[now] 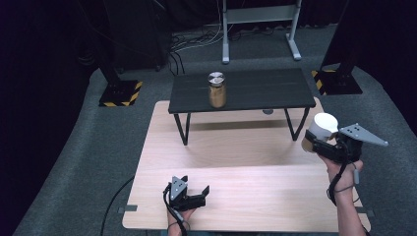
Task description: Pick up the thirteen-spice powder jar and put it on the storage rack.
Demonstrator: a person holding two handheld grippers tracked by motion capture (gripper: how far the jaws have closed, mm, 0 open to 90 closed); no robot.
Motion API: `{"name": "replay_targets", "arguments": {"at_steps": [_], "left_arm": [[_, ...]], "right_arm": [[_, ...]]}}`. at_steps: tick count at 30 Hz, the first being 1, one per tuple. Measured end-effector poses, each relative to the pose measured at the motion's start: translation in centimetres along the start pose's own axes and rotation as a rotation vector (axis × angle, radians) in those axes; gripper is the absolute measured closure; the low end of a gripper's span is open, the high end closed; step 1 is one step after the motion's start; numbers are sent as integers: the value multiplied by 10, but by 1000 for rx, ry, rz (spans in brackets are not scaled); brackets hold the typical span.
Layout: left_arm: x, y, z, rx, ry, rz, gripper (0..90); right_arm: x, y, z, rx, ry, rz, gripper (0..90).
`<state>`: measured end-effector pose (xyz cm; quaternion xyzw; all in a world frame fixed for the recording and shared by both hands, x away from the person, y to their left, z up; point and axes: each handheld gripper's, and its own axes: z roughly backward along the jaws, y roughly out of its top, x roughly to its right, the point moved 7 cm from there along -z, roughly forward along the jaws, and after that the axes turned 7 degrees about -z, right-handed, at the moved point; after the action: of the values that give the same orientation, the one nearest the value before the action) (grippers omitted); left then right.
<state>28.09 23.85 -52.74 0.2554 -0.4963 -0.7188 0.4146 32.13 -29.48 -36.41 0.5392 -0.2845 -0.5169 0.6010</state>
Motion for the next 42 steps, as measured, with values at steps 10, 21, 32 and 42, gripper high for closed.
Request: {"name": "replay_targets", "arguments": {"at_steps": [10, 21, 32, 42], "left_arm": [[0, 0, 0, 1, -2, 1, 25], [-1, 0, 0, 5, -4, 1, 25], [-1, -1, 0, 6, -9, 3, 25], [-1, -1, 0, 7, -10, -1, 25]], "right_arm": [[-2, 11, -10, -6, 9, 6, 295], [-5, 21, -21, -15, 12, 18, 295], [-9, 29, -33, -18, 21, 22, 295], [-14, 40, -40, -18, 28, 41, 296]]}}
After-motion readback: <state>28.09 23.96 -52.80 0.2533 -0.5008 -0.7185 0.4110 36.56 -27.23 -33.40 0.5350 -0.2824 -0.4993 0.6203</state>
